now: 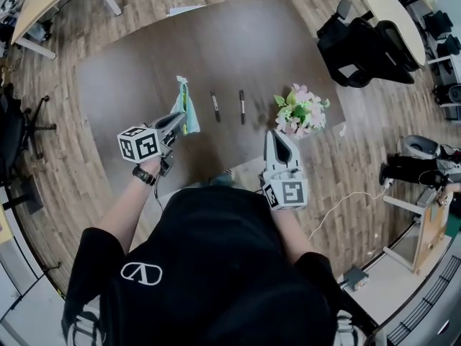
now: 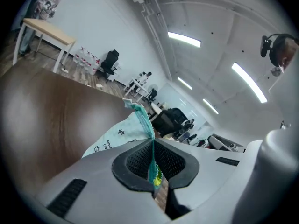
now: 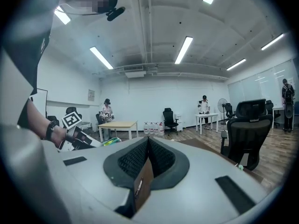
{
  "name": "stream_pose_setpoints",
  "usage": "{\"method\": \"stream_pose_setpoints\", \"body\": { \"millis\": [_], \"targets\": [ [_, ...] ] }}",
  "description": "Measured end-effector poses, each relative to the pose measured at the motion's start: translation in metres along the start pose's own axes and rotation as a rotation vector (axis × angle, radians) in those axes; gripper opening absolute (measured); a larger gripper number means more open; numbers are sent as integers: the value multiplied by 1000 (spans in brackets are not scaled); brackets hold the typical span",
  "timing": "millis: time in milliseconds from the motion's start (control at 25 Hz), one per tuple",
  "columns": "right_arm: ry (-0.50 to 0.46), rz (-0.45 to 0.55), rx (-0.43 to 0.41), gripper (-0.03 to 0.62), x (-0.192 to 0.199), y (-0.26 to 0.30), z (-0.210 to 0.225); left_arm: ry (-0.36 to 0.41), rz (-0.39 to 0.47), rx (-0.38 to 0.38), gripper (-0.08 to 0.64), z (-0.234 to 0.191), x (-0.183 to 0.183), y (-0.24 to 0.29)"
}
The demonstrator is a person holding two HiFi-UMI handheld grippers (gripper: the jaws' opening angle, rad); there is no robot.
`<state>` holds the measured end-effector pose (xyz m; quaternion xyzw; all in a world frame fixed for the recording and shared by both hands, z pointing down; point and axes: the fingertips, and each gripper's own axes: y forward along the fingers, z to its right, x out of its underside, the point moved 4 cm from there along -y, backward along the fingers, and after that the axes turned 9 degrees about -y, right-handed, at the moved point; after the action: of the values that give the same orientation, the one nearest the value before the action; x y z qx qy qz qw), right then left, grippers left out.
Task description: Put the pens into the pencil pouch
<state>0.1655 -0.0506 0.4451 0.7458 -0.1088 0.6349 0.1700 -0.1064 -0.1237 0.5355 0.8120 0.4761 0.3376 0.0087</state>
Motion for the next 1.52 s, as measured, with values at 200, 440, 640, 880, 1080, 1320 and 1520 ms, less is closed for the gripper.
{"method": "stream_pose_setpoints", "body": {
  "millis": [200, 440, 640, 880, 1080, 1320, 1520],
  "targets": [
    [-43, 118, 84, 350, -38, 10, 18, -35, 45, 14, 14, 11, -1, 3],
    [-29, 7, 54, 356, -21, 39, 29, -50, 50, 17, 14, 14, 5, 3],
    [17, -221, -21, 354, 30, 95, 33, -62, 30, 19, 12, 13, 17, -1],
    [27, -533, -146, 333, 121, 168, 20, -104, 21, 9, 14, 8, 37, -8],
    [63, -728, -170, 328, 198, 197, 12, -148, 4, 1, 14, 2, 55, -11],
    [68, -940, -168, 281, 264, 212, 14, -166, 14, -1, 14, -2, 62, -11],
    [92, -1077, -195, 187, 294, 218, 14, -183, 18, -4, 14, -5, 66, -12]
  ]
}}
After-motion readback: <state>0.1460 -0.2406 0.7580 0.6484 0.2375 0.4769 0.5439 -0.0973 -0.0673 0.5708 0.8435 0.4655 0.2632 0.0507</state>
